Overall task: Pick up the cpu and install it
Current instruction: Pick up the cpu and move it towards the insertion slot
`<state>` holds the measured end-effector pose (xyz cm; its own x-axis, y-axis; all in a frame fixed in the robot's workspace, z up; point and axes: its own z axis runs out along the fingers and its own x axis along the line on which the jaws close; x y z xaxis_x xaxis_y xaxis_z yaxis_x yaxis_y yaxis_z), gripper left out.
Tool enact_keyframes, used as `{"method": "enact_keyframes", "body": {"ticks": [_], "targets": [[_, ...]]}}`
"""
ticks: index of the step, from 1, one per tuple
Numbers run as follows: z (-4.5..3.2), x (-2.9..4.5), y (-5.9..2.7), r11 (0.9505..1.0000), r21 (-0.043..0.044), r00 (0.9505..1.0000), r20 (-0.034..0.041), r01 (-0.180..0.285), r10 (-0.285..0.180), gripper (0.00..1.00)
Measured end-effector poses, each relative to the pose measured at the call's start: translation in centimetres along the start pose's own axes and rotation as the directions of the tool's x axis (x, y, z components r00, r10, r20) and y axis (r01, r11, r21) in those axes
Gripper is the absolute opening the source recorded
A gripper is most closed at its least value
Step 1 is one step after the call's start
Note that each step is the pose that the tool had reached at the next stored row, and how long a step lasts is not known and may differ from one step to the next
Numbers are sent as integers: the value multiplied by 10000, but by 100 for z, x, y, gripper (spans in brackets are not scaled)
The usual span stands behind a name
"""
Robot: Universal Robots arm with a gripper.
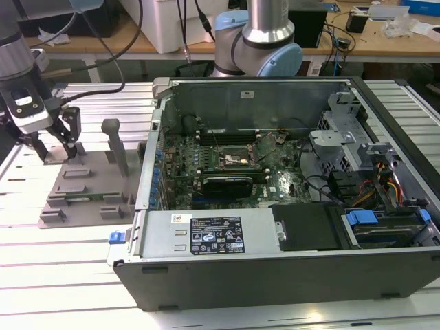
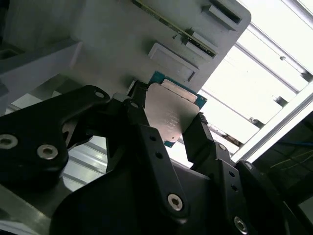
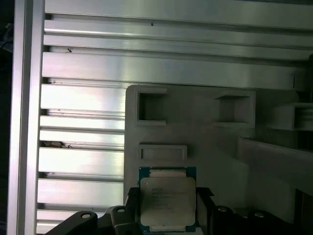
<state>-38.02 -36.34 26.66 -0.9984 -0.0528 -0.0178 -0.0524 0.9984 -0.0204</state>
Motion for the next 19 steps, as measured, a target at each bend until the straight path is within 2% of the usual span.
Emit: {"method": "enact_keyframes", "body": {"ticks": [8, 10, 19], "targets": [[-138, -2, -2, 10000, 1, 10000, 0, -1, 1, 54], [-199, -3, -4, 10000, 1, 10000, 0, -1, 1, 54], [-324, -5, -6, 10000, 1, 10000, -1, -1, 1, 54]]}}
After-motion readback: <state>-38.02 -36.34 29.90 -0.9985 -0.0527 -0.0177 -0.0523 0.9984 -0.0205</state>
